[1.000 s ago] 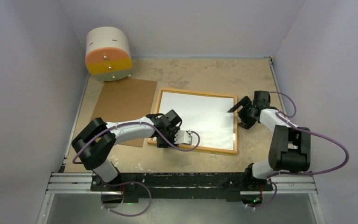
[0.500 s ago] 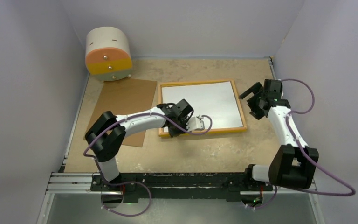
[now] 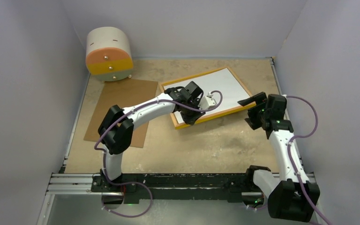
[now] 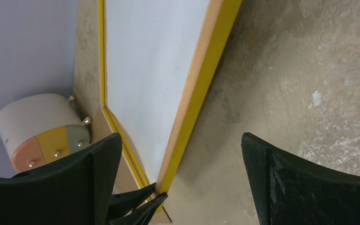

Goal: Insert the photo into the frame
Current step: Pick up the photo frame from the center of the board.

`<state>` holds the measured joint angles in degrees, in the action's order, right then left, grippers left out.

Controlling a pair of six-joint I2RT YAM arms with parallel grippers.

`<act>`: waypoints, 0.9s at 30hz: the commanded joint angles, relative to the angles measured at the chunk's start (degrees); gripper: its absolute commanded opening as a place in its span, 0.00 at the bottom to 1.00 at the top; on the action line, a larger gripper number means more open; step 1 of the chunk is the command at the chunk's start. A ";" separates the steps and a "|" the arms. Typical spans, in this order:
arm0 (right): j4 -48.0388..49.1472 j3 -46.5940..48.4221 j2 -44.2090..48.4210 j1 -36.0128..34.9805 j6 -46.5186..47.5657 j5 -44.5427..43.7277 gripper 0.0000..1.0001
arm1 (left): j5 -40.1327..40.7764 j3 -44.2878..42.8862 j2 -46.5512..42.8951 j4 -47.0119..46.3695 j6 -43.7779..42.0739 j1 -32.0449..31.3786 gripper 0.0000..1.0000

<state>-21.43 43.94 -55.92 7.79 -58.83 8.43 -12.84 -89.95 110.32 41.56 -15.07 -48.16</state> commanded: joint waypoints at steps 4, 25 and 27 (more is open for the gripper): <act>9.48 -4.77 -4.23 -4.88 -7.37 3.06 0.99 | -2.02 -8.01 0.43 -0.12 2.80 0.60 0.00; 49.18 -13.91 -17.08 -17.11 -25.06 -2.56 0.85 | -6.41 -10.36 -0.62 2.76 3.64 0.21 0.39; 56.15 -17.42 -16.33 -17.05 -27.31 -2.73 0.83 | -7.10 -10.36 -1.97 2.98 2.46 0.80 0.50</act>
<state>19.46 31.42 -74.85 -9.23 -80.20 7.53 -17.19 -97.86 111.79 45.58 -11.40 -48.01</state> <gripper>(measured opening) 0.848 0.414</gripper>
